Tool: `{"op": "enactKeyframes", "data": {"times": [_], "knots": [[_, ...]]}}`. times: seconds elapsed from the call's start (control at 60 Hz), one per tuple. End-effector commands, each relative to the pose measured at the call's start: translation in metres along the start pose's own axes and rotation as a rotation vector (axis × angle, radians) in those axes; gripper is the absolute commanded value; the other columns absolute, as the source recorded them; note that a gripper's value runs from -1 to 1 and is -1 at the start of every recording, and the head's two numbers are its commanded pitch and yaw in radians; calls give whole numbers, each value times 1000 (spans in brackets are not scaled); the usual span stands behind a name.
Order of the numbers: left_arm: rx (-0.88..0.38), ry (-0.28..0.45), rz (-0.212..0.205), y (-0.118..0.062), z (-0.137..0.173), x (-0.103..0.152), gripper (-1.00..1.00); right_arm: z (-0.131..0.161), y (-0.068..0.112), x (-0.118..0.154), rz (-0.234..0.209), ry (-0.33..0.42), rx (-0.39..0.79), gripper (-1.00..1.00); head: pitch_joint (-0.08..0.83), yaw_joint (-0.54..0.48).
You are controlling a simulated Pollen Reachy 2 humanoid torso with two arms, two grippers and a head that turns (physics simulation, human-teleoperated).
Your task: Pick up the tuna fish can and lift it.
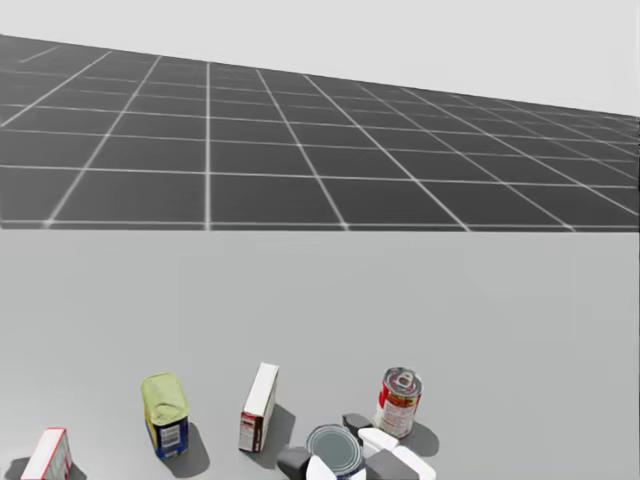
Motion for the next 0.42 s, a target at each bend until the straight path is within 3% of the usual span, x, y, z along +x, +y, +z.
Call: {"op": "enactKeyframes", "data": {"times": [0.017, 0.233, 0.417], "knots": [[5, 0, 5, 1, 0, 1, -1000, 14, 7, 52, 53, -124, 3, 974, 313, -243], [7, -1, 5, 2, -1, 2, -1000, 29, 12, 118, 144, -284, -18, 978, 295, -246], [16, -5, 0, 3, -1, 2, -1000, 42, 5, 172, 257, -479, -107, 987, 280, -236]]}}
